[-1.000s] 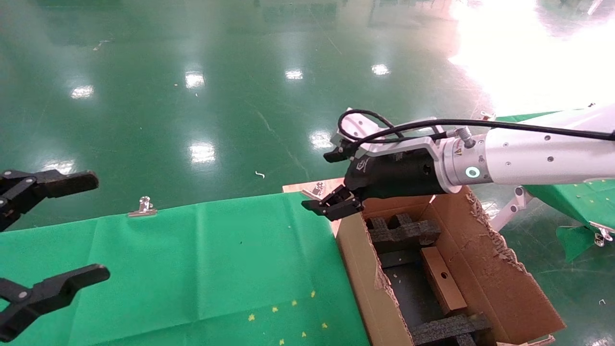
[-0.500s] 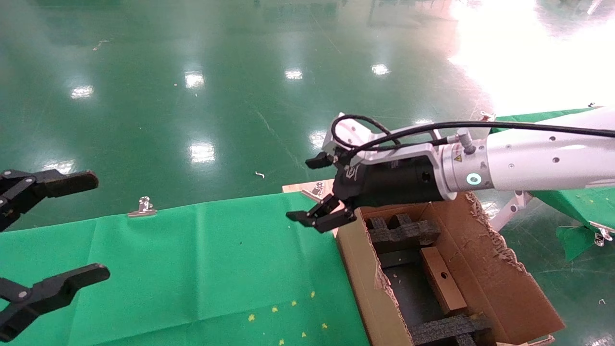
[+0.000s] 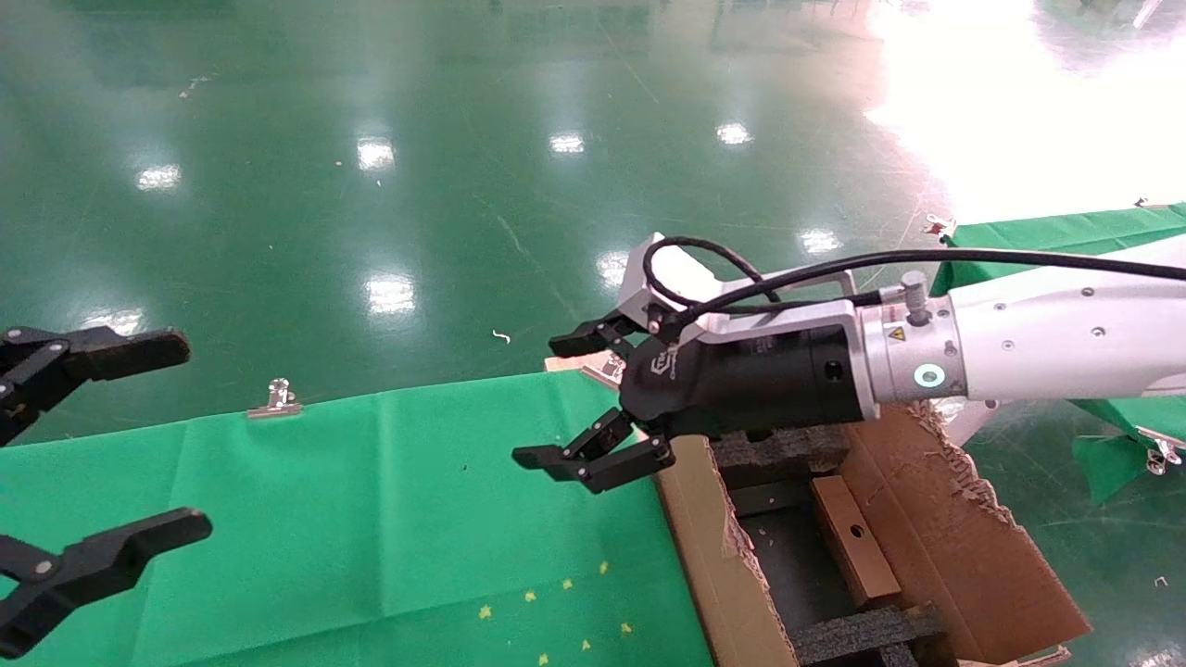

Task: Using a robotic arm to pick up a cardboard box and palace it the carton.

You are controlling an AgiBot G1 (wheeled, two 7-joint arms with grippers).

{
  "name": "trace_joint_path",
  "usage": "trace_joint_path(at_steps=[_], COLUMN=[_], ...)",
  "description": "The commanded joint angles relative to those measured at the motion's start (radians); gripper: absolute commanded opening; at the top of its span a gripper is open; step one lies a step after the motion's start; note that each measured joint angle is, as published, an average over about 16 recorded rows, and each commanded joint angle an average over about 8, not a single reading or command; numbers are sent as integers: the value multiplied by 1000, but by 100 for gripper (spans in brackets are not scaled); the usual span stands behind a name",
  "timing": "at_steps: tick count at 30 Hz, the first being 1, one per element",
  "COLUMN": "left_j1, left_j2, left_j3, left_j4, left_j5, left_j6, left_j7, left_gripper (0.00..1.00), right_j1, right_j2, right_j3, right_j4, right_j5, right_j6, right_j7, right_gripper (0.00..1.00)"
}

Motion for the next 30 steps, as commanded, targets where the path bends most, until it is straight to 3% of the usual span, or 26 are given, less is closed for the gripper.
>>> trace_joint_path(at_steps=[1,30], left_j1=[0,0], left_j2=[0,0], left_j3=[0,0], left_j4=[0,0], left_j5=[0,0], left_j6=[0,0], left_j7=[0,0], left_gripper=[100,100], right_j1=[-23,-354], right_j2=[-2,-29], right_j3=[34,509], right_j4=[-3,-44], right_j5=[19,285], right_j6=[-20,-310], right_j7=[-18,-267], right_gripper=[100,100])
